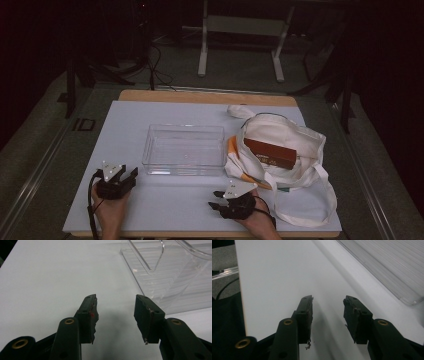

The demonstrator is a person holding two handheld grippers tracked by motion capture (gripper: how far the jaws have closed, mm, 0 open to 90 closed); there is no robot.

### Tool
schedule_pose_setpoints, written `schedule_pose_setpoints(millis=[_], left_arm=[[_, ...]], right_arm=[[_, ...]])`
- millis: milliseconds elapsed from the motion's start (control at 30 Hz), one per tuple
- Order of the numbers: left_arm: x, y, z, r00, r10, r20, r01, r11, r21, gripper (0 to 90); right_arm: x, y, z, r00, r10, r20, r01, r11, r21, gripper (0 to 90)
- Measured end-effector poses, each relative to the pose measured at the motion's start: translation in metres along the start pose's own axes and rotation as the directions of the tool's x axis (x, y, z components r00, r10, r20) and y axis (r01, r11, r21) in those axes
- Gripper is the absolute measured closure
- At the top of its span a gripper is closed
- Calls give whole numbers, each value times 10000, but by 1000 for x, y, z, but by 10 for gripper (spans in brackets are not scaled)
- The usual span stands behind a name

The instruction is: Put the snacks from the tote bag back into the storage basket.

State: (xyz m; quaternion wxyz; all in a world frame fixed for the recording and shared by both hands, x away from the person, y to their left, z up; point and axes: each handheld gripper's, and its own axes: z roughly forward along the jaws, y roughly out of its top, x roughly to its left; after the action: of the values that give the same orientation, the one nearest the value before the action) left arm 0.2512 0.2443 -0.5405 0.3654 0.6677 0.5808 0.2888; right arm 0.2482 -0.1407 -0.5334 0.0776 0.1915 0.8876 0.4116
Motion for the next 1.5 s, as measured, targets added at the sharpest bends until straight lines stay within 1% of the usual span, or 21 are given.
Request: schedule_pose_setpoints(millis=[233, 267, 533, 633, 667, 800, 900, 1133, 1233, 1300, 1500], left_arm=[[1, 0, 0, 10000, -55, 41, 55, 10000, -17, 528], [1, 0, 0, 10000, -76, 51, 76, 10000, -29, 527], [1, 0, 0, 9999, -103, 52, 103, 9999, -12, 522], [1, 0, 0, 9999, -116, 51, 116, 9999, -2, 522], [1, 0, 0, 9999, -115, 43, 115, 9999, 1, 521], [1, 0, 0, 9999, -128, 43, 128, 9999, 19, 519], [1, 0, 0, 9999, -116, 42, 116, 9999, 32, 519], [1, 0, 0, 10000, -90, 24, 90, 10000, 20, 519], [1, 0, 0, 10000, -87, 23, 87, 10000, 26, 519], [1, 0, 0, 10000, -90, 34, 90, 10000, 30, 519], [1, 0, 0, 10000, -83, 48, 83, 10000, 5, 520]], right_arm=[[1, 5, -7, 10000, 11, -15, -10, 10000, 88, 585], [1, 7, -9, 10000, 70, 24, -70, 9999, 151, 585], [4, 14, -19, 9999, -152, 63, 152, 9999, 39, 538], [4, 16, -21, 9999, -130, 73, 129, 9999, 95, 533], [4, 17, -21, 9998, -170, 103, 169, 9998, 131, 533], [3, 24, -25, 9994, -6, 358, -7, 9993, 365, 541], [4, 27, -27, 9991, -40, 416, 24, 9993, 384, 541], [7, 31, -34, 9992, -109, 379, 99, 9996, 252, 541], [9, 35, -40, 9992, -193, 363, 187, 9996, 188, 541], [9, 37, -43, 9989, -283, 379, 276, 9995, 175, 541], [7, 43, -51, 9986, -272, 447, 267, 9996, 116, 542]])
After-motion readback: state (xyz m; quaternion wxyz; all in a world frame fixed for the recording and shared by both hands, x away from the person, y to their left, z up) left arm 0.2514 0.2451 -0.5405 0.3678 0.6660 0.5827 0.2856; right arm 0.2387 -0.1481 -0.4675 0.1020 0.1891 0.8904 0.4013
